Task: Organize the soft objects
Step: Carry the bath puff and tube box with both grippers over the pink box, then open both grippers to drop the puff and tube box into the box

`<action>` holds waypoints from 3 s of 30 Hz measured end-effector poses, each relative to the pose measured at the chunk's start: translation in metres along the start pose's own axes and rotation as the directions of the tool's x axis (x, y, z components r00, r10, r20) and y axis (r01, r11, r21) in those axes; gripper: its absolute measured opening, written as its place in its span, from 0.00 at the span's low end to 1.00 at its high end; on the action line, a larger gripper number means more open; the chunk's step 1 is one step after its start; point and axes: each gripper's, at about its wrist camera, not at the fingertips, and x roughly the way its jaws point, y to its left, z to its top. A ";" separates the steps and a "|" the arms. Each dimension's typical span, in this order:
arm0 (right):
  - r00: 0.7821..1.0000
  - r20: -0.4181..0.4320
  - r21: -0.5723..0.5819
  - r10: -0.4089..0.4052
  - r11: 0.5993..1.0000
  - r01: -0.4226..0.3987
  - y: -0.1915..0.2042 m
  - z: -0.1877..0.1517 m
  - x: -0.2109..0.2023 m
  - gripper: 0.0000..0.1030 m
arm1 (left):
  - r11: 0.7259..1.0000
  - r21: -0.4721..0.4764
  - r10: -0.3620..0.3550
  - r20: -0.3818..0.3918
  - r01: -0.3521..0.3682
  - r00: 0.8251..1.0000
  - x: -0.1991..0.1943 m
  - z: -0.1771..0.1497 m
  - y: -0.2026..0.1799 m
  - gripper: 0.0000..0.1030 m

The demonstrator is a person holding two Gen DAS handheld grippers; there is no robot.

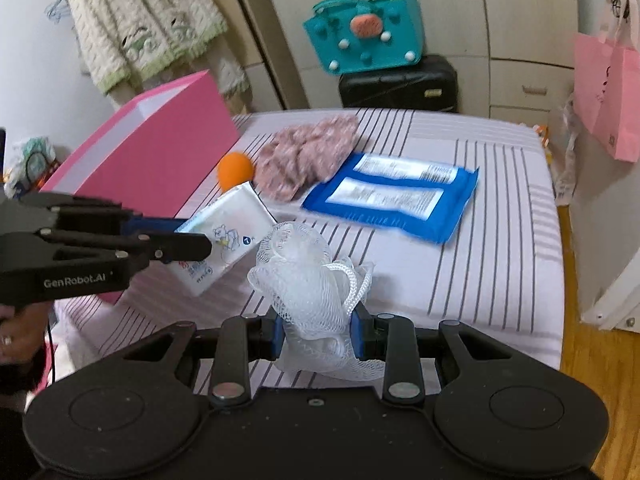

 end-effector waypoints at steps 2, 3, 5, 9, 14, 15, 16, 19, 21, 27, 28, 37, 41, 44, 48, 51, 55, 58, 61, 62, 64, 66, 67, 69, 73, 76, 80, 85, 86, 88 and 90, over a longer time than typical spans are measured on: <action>0.999 -0.030 -0.007 0.013 1.000 -0.014 0.006 -0.003 -0.004 0.35 | 1.000 0.004 -0.019 -0.022 0.019 1.000 -0.008 -0.003 0.001 0.15; 0.999 -0.042 -0.009 0.020 1.000 -0.021 0.009 -0.004 -0.006 0.35 | 1.000 0.005 -0.028 -0.033 0.028 0.999 -0.012 -0.004 0.001 0.15; 0.997 -0.068 -0.014 0.042 0.999 -0.043 0.015 -0.007 -0.009 0.35 | 0.999 0.006 -0.052 -0.057 0.052 0.997 -0.021 -0.008 0.002 0.15; 0.991 -0.108 -0.025 0.076 0.997 -0.079 0.031 -0.013 -0.014 0.35 | 0.997 -0.011 -0.073 -0.102 0.072 0.992 -0.036 -0.014 0.005 0.15; 0.985 -0.146 -0.093 0.091 0.990 -0.105 0.057 -0.021 -0.018 0.35 | 0.998 -0.003 -0.058 -0.108 0.058 0.992 -0.058 -0.021 0.009 0.15; 0.983 -0.155 -0.098 0.098 0.989 -0.114 0.061 -0.021 -0.019 0.35 | 0.998 -0.003 -0.059 -0.110 0.059 0.992 -0.064 -0.021 0.011 0.15; 0.981 -0.164 -0.109 0.105 0.986 -0.124 0.066 -0.021 -0.021 0.35 | 0.998 -0.002 -0.060 -0.112 0.060 0.992 -0.070 -0.021 0.012 0.15; 0.974 -0.190 -0.141 0.123 0.978 -0.151 0.082 -0.021 -0.027 0.35 | 0.998 0.008 -0.063 -0.113 0.064 0.992 -0.092 -0.020 0.017 0.15; 0.968 -0.204 -0.155 0.143 0.972 -0.177 0.093 -0.019 -0.032 0.35 | 0.998 0.006 -0.067 -0.110 0.068 0.992 -0.108 -0.021 0.021 0.15; 0.950 -0.224 -0.201 0.216 0.944 -0.262 0.129 -0.008 -0.052 0.35 | 0.999 0.007 -0.034 -0.059 0.035 0.998 -0.160 -0.026 0.033 0.15; 0.946 -0.227 -0.207 0.230 0.938 -0.277 0.135 -0.006 -0.054 0.35 | 1.000 0.005 -0.025 -0.047 0.025 0.999 -0.168 -0.027 0.035 0.15; 0.916 -0.230 -0.255 0.330 0.888 -0.384 0.181 0.021 -0.060 0.35 | 0.998 -0.017 0.054 0.072 -0.053 0.996 -0.217 -0.031 0.062 0.15; 0.918 -0.186 -0.312 0.351 0.865 -0.394 0.202 0.041 -0.055 0.35 | 0.995 -0.053 0.093 0.136 -0.087 0.986 -0.224 -0.030 0.082 0.15; 0.930 -0.142 -0.368 0.339 0.854 -0.367 0.220 0.060 -0.045 0.35 | 0.990 -0.084 0.128 0.183 -0.114 0.975 -0.227 -0.026 0.101 0.15; 0.952 -0.081 -0.452 0.296 0.840 -0.300 0.238 0.084 -0.029 0.35 | 0.974 -0.097 0.219 0.221 -0.202 0.950 -0.220 -0.019 0.122 0.15; 0.971 -0.033 -0.520 0.237 0.826 -0.219 0.251 0.101 -0.006 0.36 | 0.958 -0.090 0.286 0.224 -0.272 0.932 -0.205 -0.012 0.136 0.15; 0.985 -0.052 -0.550 0.162 0.819 -0.163 0.256 0.122 0.036 0.36 | 0.944 -0.084 0.329 0.202 -0.319 0.923 -0.182 -0.005 0.155 0.15; 0.996 -0.053 -0.604 0.071 0.792 -0.089 0.262 0.131 0.068 0.36 | 0.944 -0.087 0.328 0.166 -0.317 0.930 -0.162 0.000 0.172 0.15; 0.997 -0.080 -0.644 -0.013 0.764 -0.041 0.264 0.135 0.095 0.36 | 0.935 -0.064 0.355 0.139 -0.350 0.924 -0.143 0.004 0.180 0.15; 0.995 -0.097 -0.649 -0.031 0.760 -0.040 0.264 0.137 0.103 0.36 | 0.929 -0.051 0.370 0.132 -0.366 0.920 -0.138 0.004 0.182 0.15; 0.988 -0.136 -0.656 -0.068 0.754 -0.038 0.262 0.139 0.115 0.36 | 0.917 -0.019 0.397 0.114 -0.398 0.911 -0.127 0.005 0.187 0.15; 0.982 -0.163 -0.674 -0.100 0.738 -0.037 0.265 0.137 0.123 0.37 | 0.912 0.001 0.407 0.096 -0.409 0.908 -0.118 0.006 0.190 0.15; 0.979 -0.175 -0.685 -0.106 0.727 -0.044 0.266 0.134 0.124 0.37 | 0.912 0.012 0.408 0.085 -0.411 0.909 -0.114 0.006 0.192 0.15; 0.974 -0.192 -0.705 -0.117 0.707 -0.054 0.269 0.130 0.125 0.39 | 0.912 0.032 0.407 0.067 -0.410 0.911 -0.106 0.007 0.193 0.15; 0.968 -0.195 -0.752 -0.156 0.658 -0.045 0.274 0.121 0.130 0.42 | 0.900 0.075 0.428 0.048 -0.430 0.903 -0.091 0.006 0.191 0.15; 0.964 -0.195 -0.770 -0.179 0.637 -0.038 0.275 0.118 0.136 0.53 | 0.871 0.123 0.473 0.056 -0.476 0.880 -0.081 0.005 0.186 0.15; 0.974 -0.171 -0.767 -0.148 0.640 -0.038 0.274 0.122 0.133 0.66 | 0.824 0.187 0.531 0.077 -0.535 0.844 -0.068 0.006 0.181 0.15; 0.989 -0.140 -0.719 -0.049 0.692 -0.067 0.264 0.126 0.109 0.67 | 0.824 0.189 0.537 0.040 -0.534 0.843 -0.057 0.008 0.182 0.16; 0.991 -0.134 -0.704 -0.026 0.706 -0.076 0.261 0.126 0.103 0.67 | 0.830 0.179 0.530 0.039 -0.528 0.847 -0.058 0.009 0.183 0.17; 0.993 -0.119 -0.672 0.012 0.735 -0.090 0.255 0.127 0.093 0.67 | 0.840 0.158 0.518 0.048 -0.519 0.854 -0.062 0.012 0.185 0.19; 0.993 -0.106 -0.636 0.045 0.765 -0.103 0.249 0.128 0.083 0.67 | 0.852 0.118 0.508 0.051 -0.510 0.860 -0.069 0.016 0.188 0.32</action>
